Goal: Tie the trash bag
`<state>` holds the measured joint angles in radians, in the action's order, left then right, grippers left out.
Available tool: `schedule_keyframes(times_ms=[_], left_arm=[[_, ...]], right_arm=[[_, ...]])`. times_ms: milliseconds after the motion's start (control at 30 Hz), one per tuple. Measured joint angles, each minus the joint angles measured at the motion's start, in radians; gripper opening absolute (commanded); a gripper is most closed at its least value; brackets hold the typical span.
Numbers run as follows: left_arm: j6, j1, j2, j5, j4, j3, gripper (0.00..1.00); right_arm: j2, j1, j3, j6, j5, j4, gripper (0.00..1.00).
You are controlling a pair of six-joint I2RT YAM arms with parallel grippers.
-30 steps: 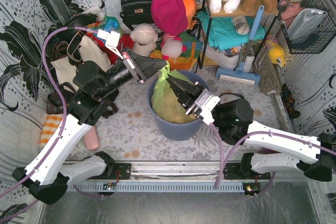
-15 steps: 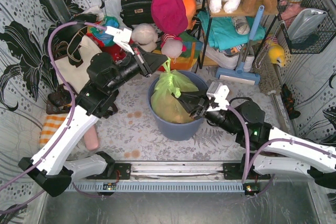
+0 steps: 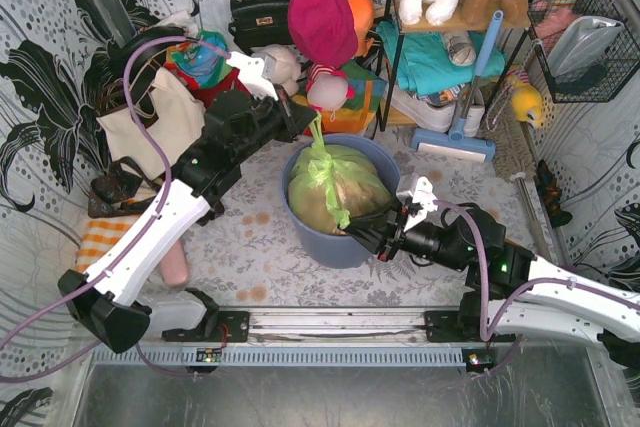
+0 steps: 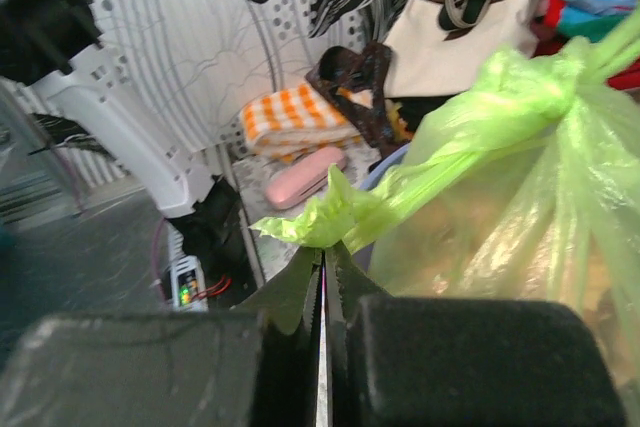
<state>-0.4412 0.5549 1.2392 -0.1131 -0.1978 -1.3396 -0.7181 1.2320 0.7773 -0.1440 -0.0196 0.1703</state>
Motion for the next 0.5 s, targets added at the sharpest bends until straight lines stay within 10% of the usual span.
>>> schedule_keyframes(times_ms=[233,500], left_arm=[[0.029,-0.009,0.059,0.101,-0.072,-0.001,0.02],[0.005,-0.013,0.02,0.06,-0.089,-0.007,0.46]], right_arm=[[0.019,0.0,-0.006,-0.047,0.113,-0.06,0.0],[0.018,0.0,-0.006,-0.046,0.111,-0.079,0.0]])
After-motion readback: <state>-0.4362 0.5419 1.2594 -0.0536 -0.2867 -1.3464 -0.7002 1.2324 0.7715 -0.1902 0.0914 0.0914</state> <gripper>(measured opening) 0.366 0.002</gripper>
